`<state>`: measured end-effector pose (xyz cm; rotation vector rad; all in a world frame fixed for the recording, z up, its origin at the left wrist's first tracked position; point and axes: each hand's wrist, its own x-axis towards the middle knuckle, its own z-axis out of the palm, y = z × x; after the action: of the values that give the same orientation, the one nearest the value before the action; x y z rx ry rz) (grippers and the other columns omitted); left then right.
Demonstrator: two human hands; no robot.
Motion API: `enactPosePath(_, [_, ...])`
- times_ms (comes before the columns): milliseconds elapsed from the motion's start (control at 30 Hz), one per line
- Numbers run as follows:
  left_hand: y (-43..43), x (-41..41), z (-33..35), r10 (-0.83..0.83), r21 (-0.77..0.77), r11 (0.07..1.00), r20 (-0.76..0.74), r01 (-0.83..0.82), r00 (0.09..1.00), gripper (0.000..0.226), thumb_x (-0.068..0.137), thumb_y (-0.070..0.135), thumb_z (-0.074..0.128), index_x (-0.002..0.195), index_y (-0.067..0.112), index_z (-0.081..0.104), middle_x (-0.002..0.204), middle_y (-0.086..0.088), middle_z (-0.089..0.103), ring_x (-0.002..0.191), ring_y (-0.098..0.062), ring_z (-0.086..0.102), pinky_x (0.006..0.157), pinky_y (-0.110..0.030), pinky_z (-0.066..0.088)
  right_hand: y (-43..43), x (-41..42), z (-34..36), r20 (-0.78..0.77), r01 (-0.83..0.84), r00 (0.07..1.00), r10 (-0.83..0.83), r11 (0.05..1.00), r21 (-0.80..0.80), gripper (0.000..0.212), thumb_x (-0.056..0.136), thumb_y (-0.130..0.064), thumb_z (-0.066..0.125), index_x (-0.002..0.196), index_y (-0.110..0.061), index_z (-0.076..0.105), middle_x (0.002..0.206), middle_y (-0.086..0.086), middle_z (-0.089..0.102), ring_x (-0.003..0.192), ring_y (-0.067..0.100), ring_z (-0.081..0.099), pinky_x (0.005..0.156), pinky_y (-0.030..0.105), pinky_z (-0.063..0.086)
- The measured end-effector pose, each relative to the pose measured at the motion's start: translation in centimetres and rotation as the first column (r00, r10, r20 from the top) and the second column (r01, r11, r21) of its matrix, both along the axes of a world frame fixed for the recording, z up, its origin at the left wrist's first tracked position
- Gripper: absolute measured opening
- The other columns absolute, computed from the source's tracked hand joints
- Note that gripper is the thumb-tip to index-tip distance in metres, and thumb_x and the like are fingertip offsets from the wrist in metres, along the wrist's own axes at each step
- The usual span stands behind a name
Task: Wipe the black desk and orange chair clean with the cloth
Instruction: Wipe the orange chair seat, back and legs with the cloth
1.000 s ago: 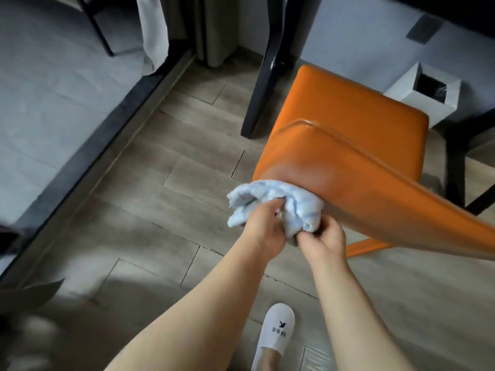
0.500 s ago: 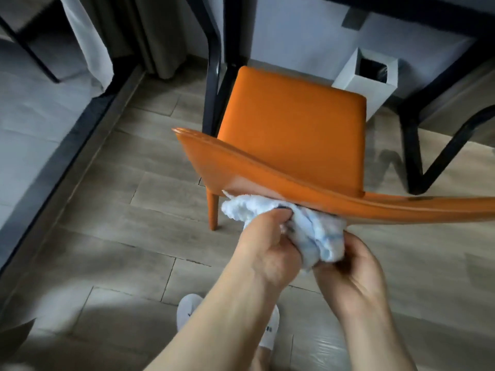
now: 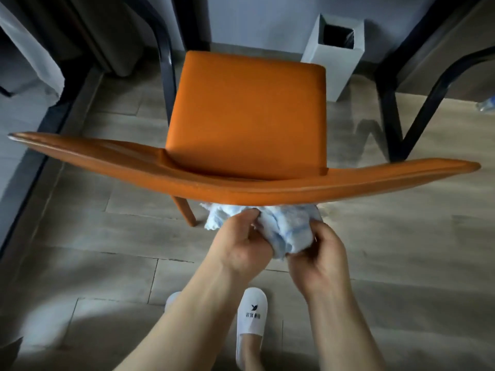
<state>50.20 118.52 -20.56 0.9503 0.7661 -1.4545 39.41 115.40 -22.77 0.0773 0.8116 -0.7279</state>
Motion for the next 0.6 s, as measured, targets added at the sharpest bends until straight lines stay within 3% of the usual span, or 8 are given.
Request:
enactPosePath(67, [-2.1,-1.4,-1.2,-0.105,0.032,0.994,0.114,0.102,0.988,0.061,0.089,-0.003,0.031,0.030,0.006,0.046,0.033,-0.002,0.043,0.024,-0.005,0.040,0.030,-0.010,0.030,-1.7,0.2,-1.3,-0.058,-0.005,0.998,0.006,1.000,0.014,0.027,0.096,-0.012,0.034,0.081,-0.006,0.056,0.066,0.008,0.063,0.076,0.023,0.061,0.077,0.035,0.050])
enactPosePath(133, [-4.2,-2.5,-2.6,-0.127,0.062,0.991,0.221,0.116,0.967,0.060,0.094,-0.002,0.030,0.037,0.008,0.044,0.027,-0.001,0.038,0.021,-0.007,0.038,0.028,-0.011,0.029,-3.8,0.7,-3.0,-0.133,0.030,0.991,-0.018,0.996,0.087,0.032,0.098,-0.012,0.027,0.070,-0.010,0.042,0.057,0.008,0.045,0.069,0.021,0.046,0.079,0.033,0.040])
enactPosePath(200, [-5.3,-3.6,-4.6,-0.097,0.108,0.992,0.277,0.069,0.956,0.044,0.097,-0.002,0.031,0.057,0.013,0.039,0.027,0.003,0.040,0.022,-0.004,0.041,0.028,-0.011,0.033,-5.4,0.9,-5.1,-0.220,-0.020,0.974,0.044,0.993,0.112,0.024,0.090,-0.003,0.030,0.069,-0.008,0.039,0.063,0.013,0.039,0.070,0.027,0.043,0.082,0.037,0.040])
enactPosePath(267, [-6.1,-4.4,-5.8,-0.009,0.135,0.991,0.242,-0.025,0.970,0.039,0.097,0.001,0.033,0.060,0.013,0.031,0.034,0.001,0.041,0.024,-0.004,0.039,0.031,-0.011,0.031,-6.8,0.6,-6.0,-0.294,-0.016,0.954,0.059,0.989,0.146,0.021,0.091,-0.002,0.032,0.075,-0.004,0.046,0.070,0.017,0.047,0.080,0.032,0.048,0.088,0.039,0.043])
enactPosePath(400, [-6.3,-5.8,-5.3,0.072,0.096,0.991,0.179,-0.091,0.981,0.037,0.096,-0.003,0.028,0.063,0.009,0.039,0.045,-0.004,0.051,0.035,-0.009,0.050,0.034,-0.011,0.038,-7.4,-0.8,-4.6,-0.274,0.035,0.962,0.017,0.983,0.181,0.032,0.096,-0.013,0.037,0.115,0.002,0.058,0.113,0.023,0.060,0.116,0.036,0.053,0.103,0.049,0.038])
enactPosePath(500, [-5.0,-7.2,-3.0,0.029,-0.083,0.996,0.082,-0.022,0.996,0.032,0.099,0.005,0.029,0.083,0.000,0.057,0.068,-0.012,0.068,0.068,-0.015,0.065,0.064,-0.025,0.052,-5.9,-3.4,-1.7,-0.215,0.164,0.967,-0.135,0.979,0.122,0.042,0.089,-0.008,0.040,0.127,0.002,0.054,0.127,0.021,0.058,0.120,0.035,0.054,0.107,0.045,0.037])
enactPosePath(567, [-4.2,-8.4,-0.8,0.013,-0.156,0.988,0.062,-0.003,0.998,0.030,0.099,0.010,0.032,0.108,-0.003,0.057,0.100,-0.017,0.067,0.095,-0.024,0.061,0.087,-0.034,0.047,-5.1,-4.9,1.3,-0.184,0.219,0.961,-0.206,0.974,0.054,0.048,0.079,-0.004,0.044,0.125,0.003,0.055,0.124,0.020,0.060,0.113,0.034,0.058,0.099,0.043,0.044])
enactPosePath(600, [-3.9,-9.0,0.4,0.012,-0.179,0.984,0.058,-0.002,0.998,0.029,0.099,0.011,0.033,0.113,-0.002,0.056,0.103,-0.018,0.065,0.096,-0.025,0.061,0.090,-0.036,0.045,-4.7,-5.6,2.8,-0.181,0.224,0.958,-0.221,0.974,0.001,0.049,0.071,-0.004,0.047,0.117,0.002,0.059,0.119,0.020,0.063,0.109,0.034,0.061,0.093,0.043,0.047])
